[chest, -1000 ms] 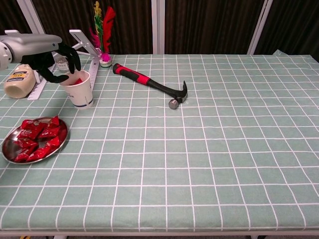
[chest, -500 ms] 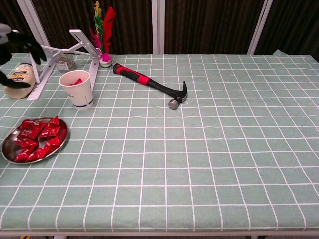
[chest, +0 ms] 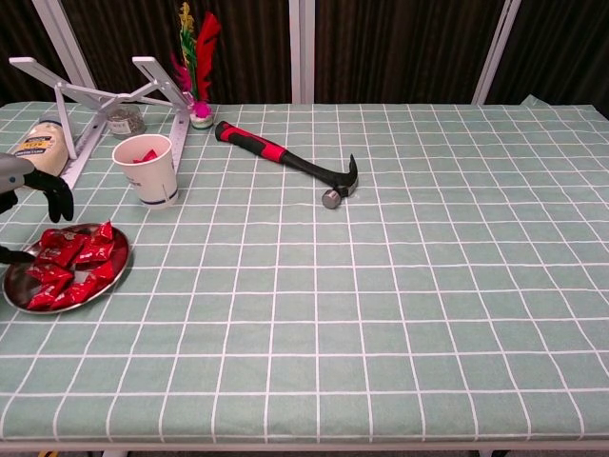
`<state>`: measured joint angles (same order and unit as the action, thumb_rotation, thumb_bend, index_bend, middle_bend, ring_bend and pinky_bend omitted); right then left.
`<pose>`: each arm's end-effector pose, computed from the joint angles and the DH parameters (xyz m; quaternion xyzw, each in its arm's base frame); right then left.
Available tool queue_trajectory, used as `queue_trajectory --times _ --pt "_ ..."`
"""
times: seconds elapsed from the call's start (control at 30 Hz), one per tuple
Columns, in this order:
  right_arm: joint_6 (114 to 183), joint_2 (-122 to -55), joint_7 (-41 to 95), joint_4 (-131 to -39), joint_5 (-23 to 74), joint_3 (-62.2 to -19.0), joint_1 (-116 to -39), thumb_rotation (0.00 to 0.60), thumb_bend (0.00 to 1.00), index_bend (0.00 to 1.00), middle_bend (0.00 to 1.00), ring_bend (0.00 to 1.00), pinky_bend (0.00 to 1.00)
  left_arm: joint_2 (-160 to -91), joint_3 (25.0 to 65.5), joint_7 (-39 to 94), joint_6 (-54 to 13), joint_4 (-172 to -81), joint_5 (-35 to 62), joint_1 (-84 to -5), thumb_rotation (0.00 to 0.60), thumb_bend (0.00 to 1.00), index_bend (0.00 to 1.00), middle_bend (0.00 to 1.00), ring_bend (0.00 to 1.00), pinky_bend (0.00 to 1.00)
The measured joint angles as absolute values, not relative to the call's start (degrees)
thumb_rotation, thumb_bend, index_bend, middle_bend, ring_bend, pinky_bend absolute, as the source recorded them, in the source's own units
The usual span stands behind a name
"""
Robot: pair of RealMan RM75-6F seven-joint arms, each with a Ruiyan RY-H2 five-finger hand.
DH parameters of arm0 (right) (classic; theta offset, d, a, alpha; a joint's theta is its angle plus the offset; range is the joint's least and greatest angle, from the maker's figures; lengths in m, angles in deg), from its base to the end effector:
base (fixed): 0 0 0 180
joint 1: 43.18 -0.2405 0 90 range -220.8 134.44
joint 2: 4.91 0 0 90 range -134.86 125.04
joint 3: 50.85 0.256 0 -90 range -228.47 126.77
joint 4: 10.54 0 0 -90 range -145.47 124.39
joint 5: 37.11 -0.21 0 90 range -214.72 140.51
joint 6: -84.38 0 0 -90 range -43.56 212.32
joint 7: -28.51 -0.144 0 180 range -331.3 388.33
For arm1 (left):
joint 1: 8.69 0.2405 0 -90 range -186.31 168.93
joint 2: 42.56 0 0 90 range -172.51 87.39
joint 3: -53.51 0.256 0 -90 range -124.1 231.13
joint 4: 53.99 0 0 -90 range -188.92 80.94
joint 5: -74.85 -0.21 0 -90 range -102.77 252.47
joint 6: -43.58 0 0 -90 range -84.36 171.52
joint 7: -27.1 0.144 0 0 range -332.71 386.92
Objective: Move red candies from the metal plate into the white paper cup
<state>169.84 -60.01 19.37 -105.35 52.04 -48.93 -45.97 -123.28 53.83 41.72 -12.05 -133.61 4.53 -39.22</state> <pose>-0.3123 -0.1662 0.2005 0.5954 -0.4029 0.3984 0.5696 -0.2785 0.2924 0.0203 -0.7555 -0.3877 -0.2430 0.4688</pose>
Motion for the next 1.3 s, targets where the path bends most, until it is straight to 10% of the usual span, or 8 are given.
queue_trajectory --times 1.3 --pt "169.7 -59.7 19.7 -105.7 51.6 -48.9 -45.9 0.600 0.10 0.08 0.20 0.11 0.38 -129.5 53.6 40.6 -10.2 -125.7 1.9 -39.3 0.600 0.31 0.58 0.61 0.93 1.00"
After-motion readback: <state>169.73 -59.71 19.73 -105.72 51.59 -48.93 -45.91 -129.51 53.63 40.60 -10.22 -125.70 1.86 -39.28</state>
